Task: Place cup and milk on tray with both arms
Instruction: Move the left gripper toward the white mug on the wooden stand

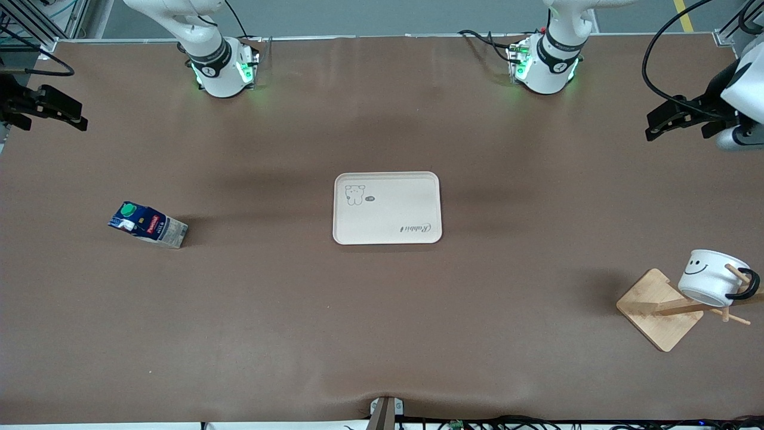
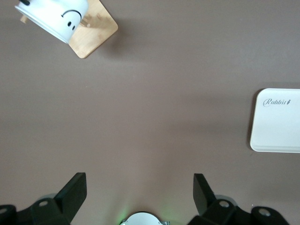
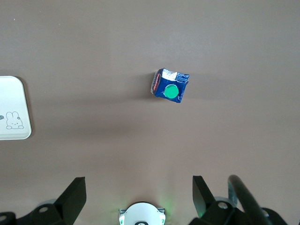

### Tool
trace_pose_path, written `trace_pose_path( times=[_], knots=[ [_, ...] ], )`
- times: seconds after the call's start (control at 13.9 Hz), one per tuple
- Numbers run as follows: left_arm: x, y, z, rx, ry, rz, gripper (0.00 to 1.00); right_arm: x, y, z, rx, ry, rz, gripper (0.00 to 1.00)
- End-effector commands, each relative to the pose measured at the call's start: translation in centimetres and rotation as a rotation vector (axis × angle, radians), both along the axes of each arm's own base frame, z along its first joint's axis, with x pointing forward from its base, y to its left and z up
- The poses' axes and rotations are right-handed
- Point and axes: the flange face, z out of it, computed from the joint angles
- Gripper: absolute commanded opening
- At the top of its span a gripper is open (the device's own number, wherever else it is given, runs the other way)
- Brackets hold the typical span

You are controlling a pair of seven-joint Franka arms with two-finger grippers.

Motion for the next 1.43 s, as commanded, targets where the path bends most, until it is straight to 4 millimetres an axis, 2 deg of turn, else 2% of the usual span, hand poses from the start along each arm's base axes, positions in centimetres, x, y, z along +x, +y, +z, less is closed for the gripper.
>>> trace_pose_path(
  times=[0.0, 0.29, 0.5, 0.65, 0.72, 0.93, 1.08, 1.22, 1.36],
  knots=[
    [0.3, 0.4, 0.7, -0.003, -0.012, 0.013, 1.00, -0.1, -0.1, 0.1, 0.007, 0.001, -0.006, 1.00],
    [0.4, 1.1, 0.9, 0.002, -0.019, 0.026, 1.00, -0.1, 0.1, 0.1, 0.007, 0.001, -0.003, 1.00],
    [0.0, 3.1, 1.5, 0.004, -0.055, 0.060, 1.00, -0.1, 0.1, 0.1, 0.007, 0.003, -0.003, 1.00],
    [0.0, 5.8, 1.3, 0.005, -0.081, 0.110, 1.00, -0.1, 0.1, 0.1, 0.007, 0.003, -0.003, 1.00],
    [-0.2, 6.4, 1.1, 0.005, -0.104, 0.123, 1.00, -0.1, 0.1, 0.1, 0.007, 0.003, -0.003, 1.00],
    [0.4, 9.9, -0.5, -0.003, -0.187, 0.191, 1.00, -0.1, 0.1, 0.1, 0.007, 0.003, -0.002, 1.00],
    [1.0, 10.9, -1.9, 0.000, -0.229, 0.210, 1.00, -0.1, 0.1, 0.1, 0.007, 0.003, -0.003, 1.00],
    [1.3, 12.9, -3.4, 0.005, -0.269, 0.244, 1.00, -0.1, 0.1, 0.1, 0.007, 0.003, -0.003, 1.00],
    [1.7, 13.7, -4.7, 0.003, -0.308, 0.259, 1.00, -0.1, 0.0, 0.1, 0.007, 0.003, -0.005, 1.00]
  ],
)
